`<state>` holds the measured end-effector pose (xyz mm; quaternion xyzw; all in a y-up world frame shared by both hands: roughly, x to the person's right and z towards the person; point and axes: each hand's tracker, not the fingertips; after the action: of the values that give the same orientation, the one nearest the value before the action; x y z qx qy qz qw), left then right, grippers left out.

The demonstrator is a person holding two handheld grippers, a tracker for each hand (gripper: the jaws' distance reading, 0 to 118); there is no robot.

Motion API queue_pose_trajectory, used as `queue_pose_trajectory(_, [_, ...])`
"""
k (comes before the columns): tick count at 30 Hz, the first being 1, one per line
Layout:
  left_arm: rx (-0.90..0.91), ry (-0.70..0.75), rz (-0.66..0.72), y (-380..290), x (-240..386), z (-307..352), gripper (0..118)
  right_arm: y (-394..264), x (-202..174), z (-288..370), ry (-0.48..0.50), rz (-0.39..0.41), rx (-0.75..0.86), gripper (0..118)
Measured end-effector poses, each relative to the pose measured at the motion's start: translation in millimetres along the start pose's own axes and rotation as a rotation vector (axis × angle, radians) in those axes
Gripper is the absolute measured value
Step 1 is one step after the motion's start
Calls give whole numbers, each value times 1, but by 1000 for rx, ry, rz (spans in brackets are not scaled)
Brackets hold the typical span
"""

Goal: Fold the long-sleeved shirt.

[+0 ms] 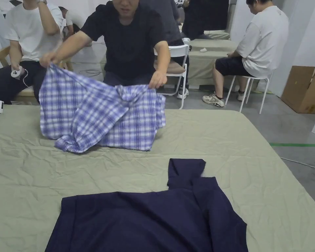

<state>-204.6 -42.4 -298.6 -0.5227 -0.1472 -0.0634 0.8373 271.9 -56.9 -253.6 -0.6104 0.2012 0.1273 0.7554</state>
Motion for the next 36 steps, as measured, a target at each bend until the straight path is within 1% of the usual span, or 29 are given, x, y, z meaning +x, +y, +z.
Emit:
queue_pose_trajectory(1, [-34, -23, -26, -9, -2, 0, 9, -6, -5, -4, 32, 21, -35, 5])
queue_pose_trajectory(2, [-61, -34, -23, -12, -3, -1, 9, -9, -10, -7, 46, 35, -70, 5])
queue_pose_trajectory(4, [-81, -32, -21, -17, -1, -7, 9, -13, -18, -15, 54, 82, -100, 5])
queue_pose_trajectory(5, [-76, -27, -21, -17, -2, -10, 10, -13, -18, -19, 52, 84, -108, 5])
queue_pose_trajectory(6, [-73, -23, -11, -15, -4, -14, 14, -11, -18, -23, 44, 80, -108, 5])
queue_pose_trajectory(7, [-65, -30, 9, -12, -6, -16, 35, -8, -17, -24, 35, 71, -110, 13])
queue_pose_trajectory(8, [-45, -26, 25, -10, -5, -17, 67, -6, -14, -24, 27, 63, -105, 33])
queue_pose_trajectory(9, [-23, -23, 28, -6, -5, -16, 96, -5, -11, -20, 16, 33, -81, 67])
queue_pose_trajectory(10, [-5, -25, 20, -2, -5, -14, 111, -4, -7, -14, -13, 13, -42, 101])
queue_pose_trajectory(11, [19, -29, 1, 4, -4, -9, 106, 1, -4, -5, -31, 12, -4, 109])
queue_pose_trajectory(12, [75, -20, -18, 8, -1, 0, 102, 5, 0, 7, -46, 23, 27, 107])
queue_pose_trajectory(13, [105, -46, -19, 19, 1, 5, 103, 12, 6, 22, -48, 9, 77, 106])
queue_pose_trajectory(15, [146, -29, 4, 43, 1, 12, 101, 31, 23, 44, -81, -57, 152, 103])
queue_pose_trajectory(17, [218, -20, 9, 72, 4, 22, 98, 58, 42, 58, -115, -118, 221, 95])
queue_pose_trajectory(18, [252, -15, -3, 88, 5, 22, 83, 75, 51, 63, -138, -139, 260, 68])
queue_pose_trajectory(19, [281, -6, -14, 103, 7, 19, 35, 98, 64, 61, -181, -146, 287, 2])
queue_pose_trajectory(20, [294, 23, -9, 117, 1, 10, 6, 117, 74, 61, -227, -168, 316, 1])
queue_pose_trajectory(21, [326, 45, 0, 132, 3, 2, 3, 141, 85, 59, -210, -180, 344, 1])
queue_pose_trajectory(23, [320, 33, -5, 162, 5, -12, 3, 197, 114, 52, -186, -194, 336, 1])
queue_pose_trajectory(25, [336, 13, 19, 190, -5, -31, 3, 255, 138, 39, -192, -191, 369, 1])
queue_pose_trajectory(26, [339, 15, 25, 203, -6, -42, 3, 286, 150, 30, -199, -198, 361, 5])
queue_pose_trajectory(27, [334, 17, 28, 214, -7, -52, 3, 315, 167, 24, -202, -209, 351, 14])
queue_pose_trajectory(28, [320, 29, 32, 225, -14, -64, 3, 341, 179, 11, -215, -240, 356, 42])
queue_pose_trajectory(29, [310, 38, 30, 232, -17, -74, 3, 364, 189, -2, -220, -255, 355, 66])
queue_pose_trajectory(30, [307, 43, 32, 238, -18, -85, 3, 386, 201, -17, -220, -267, 342, 82])
queue_pose_trajectory(31, [301, 47, 41, 243, -20, -95, 3, 407, 216, -32, -223, -298, 333, 88])
queue_pose_trajectory(32, [289, 43, 49, 245, -26, -102, 3, 422, 225, -46, -222, -317, 324, 85])
queue_pose_trajectory(34, [277, 38, 62, 247, -31, -117, 3, 450, 243, -80, -221, -367, 274, 85])
queue_pose_trajectory(36, [273, 27, 76, 242, -38, -125, 3, 466, 258, -106, -233, -384, 230, 85])
